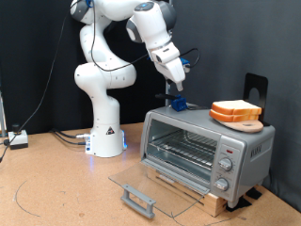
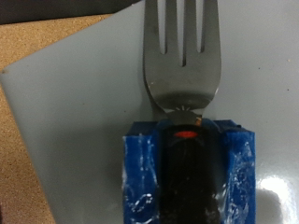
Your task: Make a piece of toast with the oven
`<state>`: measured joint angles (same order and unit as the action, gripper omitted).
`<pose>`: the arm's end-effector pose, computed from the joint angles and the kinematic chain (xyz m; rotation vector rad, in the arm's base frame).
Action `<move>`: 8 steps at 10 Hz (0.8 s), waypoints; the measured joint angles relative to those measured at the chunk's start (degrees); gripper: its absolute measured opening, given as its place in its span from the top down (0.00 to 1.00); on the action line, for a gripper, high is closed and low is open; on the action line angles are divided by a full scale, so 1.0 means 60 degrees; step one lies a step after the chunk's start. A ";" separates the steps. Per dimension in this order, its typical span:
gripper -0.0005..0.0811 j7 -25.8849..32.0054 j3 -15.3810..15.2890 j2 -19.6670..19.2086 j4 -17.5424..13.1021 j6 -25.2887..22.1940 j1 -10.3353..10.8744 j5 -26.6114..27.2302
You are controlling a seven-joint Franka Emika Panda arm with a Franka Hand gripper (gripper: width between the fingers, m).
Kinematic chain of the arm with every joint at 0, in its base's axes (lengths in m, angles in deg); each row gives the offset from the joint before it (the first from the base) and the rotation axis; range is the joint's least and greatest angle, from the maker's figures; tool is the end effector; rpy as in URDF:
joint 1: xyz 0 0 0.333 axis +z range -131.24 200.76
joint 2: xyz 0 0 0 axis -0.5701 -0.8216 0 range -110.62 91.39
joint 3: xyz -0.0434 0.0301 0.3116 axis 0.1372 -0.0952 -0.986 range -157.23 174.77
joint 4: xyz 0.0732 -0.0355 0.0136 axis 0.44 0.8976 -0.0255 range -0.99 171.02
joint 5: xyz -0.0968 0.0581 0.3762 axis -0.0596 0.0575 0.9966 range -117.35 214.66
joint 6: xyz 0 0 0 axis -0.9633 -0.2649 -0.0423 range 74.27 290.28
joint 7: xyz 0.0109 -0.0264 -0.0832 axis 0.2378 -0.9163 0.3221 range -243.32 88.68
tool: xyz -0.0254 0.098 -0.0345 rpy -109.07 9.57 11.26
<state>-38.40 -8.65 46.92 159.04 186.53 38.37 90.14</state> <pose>0.2511 0.1342 0.4337 -2.5777 -0.9007 -0.2284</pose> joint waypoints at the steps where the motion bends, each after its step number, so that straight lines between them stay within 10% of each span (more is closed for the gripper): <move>1: 0.01 0.0136 -0.0070 -0.0136 0.0028 0.0135 0.0000 0.0086; 8: 0.01 0.0580 -0.0649 -0.0720 0.0251 0.0746 0.0003 0.0535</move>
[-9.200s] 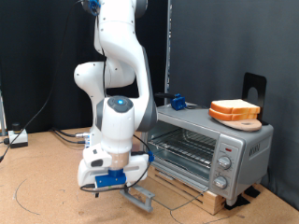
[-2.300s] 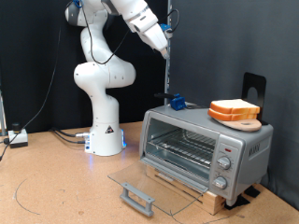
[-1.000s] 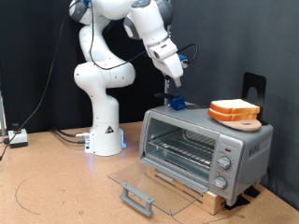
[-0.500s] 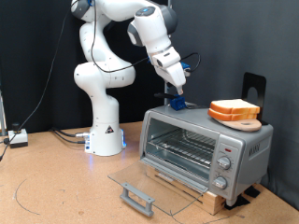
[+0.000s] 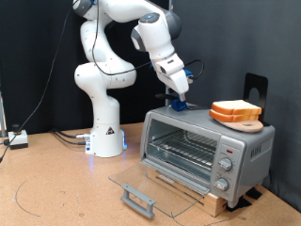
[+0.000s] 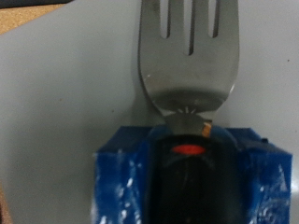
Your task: Make a piece of toast with the oven
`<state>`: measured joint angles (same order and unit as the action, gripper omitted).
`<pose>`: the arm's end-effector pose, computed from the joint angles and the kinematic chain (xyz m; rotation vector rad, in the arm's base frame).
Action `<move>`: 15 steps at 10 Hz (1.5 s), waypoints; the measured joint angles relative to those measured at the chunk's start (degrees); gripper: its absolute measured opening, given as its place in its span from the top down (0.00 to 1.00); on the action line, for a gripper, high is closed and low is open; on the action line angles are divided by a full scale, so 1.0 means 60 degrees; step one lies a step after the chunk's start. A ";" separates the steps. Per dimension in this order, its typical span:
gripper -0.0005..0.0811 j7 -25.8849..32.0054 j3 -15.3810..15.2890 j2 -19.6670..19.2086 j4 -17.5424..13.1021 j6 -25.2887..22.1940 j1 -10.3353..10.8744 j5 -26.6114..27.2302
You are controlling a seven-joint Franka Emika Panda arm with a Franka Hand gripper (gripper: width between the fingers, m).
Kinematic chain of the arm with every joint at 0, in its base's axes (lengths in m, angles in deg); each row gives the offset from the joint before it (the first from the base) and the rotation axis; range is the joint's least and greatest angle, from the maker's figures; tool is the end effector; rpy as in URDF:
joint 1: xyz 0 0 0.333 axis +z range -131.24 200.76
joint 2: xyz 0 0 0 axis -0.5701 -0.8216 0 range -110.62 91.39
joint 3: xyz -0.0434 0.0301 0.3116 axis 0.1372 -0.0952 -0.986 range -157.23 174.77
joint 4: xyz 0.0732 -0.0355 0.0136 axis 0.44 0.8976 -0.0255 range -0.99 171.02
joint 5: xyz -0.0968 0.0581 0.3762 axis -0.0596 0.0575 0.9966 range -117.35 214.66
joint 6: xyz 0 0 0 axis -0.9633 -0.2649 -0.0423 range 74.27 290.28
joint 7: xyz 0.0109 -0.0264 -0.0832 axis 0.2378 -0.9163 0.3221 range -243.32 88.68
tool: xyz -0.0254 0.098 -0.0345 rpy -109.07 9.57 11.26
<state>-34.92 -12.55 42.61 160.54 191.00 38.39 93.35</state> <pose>0.2569 0.1454 0.4027 -2.5739 -0.9490 -0.2010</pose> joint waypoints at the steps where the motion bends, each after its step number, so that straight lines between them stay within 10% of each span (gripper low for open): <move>1: 0.01 0.0000 -0.0143 -0.0001 0.0045 0.0110 0.0000 0.0104; 15: 0.01 -0.0022 -0.0720 -0.0258 0.0276 0.0590 -0.0088 0.0665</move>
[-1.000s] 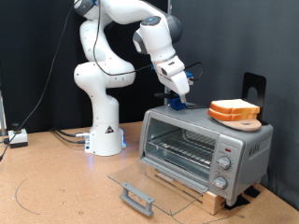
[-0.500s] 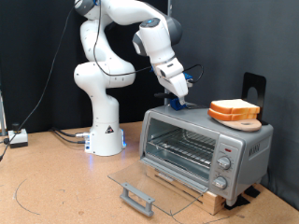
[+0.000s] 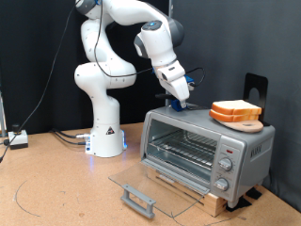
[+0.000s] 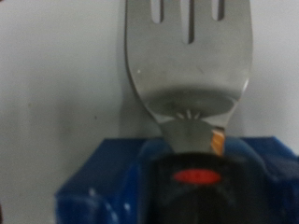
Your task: Make a piece of toast with the oven
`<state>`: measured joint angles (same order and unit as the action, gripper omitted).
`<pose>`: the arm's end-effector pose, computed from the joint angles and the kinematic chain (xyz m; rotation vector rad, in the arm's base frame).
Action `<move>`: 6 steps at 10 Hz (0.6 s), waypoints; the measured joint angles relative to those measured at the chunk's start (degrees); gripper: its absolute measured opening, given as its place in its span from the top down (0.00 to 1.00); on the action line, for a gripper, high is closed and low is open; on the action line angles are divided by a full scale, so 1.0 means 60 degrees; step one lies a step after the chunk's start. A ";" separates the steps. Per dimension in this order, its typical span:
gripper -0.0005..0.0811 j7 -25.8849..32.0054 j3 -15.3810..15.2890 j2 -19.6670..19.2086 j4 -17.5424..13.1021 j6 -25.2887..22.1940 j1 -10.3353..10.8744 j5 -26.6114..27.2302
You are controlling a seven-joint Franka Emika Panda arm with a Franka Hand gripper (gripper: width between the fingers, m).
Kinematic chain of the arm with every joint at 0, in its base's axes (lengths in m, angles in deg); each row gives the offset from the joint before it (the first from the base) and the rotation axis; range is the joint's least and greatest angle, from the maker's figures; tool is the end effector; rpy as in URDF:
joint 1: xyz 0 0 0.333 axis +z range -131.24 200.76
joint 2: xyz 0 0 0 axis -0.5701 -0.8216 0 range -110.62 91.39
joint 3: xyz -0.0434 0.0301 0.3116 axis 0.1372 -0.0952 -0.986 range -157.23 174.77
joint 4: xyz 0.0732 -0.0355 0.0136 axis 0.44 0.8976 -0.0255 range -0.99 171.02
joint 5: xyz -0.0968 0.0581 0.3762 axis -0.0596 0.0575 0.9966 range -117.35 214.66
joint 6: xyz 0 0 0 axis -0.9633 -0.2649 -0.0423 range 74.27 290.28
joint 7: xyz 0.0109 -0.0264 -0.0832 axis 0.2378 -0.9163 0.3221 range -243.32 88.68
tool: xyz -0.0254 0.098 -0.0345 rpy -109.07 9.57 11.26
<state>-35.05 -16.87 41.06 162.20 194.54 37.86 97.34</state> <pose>0.2554 0.1537 0.3809 -2.5973 -0.9146 -0.1990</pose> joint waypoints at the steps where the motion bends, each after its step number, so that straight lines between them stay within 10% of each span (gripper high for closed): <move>1: 0.01 0.0001 -0.0051 0.0000 0.0000 0.0000 0.0002 0.0111; 3: 0.01 0.0001 -0.0157 0.0000 0.0000 0.0000 0.0001 0.0235; 6: 0.33 0.0001 -0.0280 0.0000 0.0000 0.0086 -0.0022 0.0238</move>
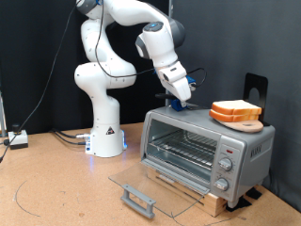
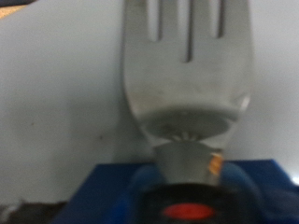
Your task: Make a piece of toast with the oven
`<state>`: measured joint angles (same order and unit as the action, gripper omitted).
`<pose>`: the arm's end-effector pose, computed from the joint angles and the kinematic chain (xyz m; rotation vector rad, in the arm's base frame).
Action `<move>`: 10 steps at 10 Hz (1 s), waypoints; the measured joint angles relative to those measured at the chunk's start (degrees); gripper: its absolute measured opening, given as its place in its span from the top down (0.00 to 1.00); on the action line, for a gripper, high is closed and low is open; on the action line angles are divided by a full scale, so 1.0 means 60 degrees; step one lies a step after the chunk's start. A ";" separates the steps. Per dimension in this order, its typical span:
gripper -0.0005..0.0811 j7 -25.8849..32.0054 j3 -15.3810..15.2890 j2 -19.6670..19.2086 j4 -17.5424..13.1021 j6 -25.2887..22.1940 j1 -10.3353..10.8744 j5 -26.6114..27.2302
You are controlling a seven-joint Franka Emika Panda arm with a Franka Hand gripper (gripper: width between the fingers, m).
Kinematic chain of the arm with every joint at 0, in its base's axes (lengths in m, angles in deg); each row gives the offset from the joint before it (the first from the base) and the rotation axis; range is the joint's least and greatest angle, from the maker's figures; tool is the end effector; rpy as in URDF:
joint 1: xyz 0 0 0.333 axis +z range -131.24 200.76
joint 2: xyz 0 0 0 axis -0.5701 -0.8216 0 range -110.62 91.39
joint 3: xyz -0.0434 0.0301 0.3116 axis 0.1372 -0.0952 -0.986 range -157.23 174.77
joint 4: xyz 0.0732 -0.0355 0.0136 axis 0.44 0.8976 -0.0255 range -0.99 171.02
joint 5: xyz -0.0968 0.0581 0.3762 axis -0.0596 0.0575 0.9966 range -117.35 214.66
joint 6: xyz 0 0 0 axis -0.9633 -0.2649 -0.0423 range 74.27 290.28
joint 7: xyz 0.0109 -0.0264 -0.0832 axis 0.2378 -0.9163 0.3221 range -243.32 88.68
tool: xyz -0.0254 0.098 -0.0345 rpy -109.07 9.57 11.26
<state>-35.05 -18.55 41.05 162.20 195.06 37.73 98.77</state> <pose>0.2538 0.1597 0.3788 -2.5987 -0.9185 -0.2057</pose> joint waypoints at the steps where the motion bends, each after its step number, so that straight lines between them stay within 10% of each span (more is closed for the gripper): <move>1: 0.43 0.0000 -0.0043 0.0000 -0.0003 0.0052 -0.0011 0.0000; 9: 0.42 0.0067 -0.0099 -0.0010 -0.0012 0.0092 -0.0049 0.0000; 10: 0.28 0.0140 -0.0114 -0.0024 -0.0012 0.0111 -0.0049 0.0000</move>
<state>-34.21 -19.24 40.91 162.13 195.73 37.44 98.77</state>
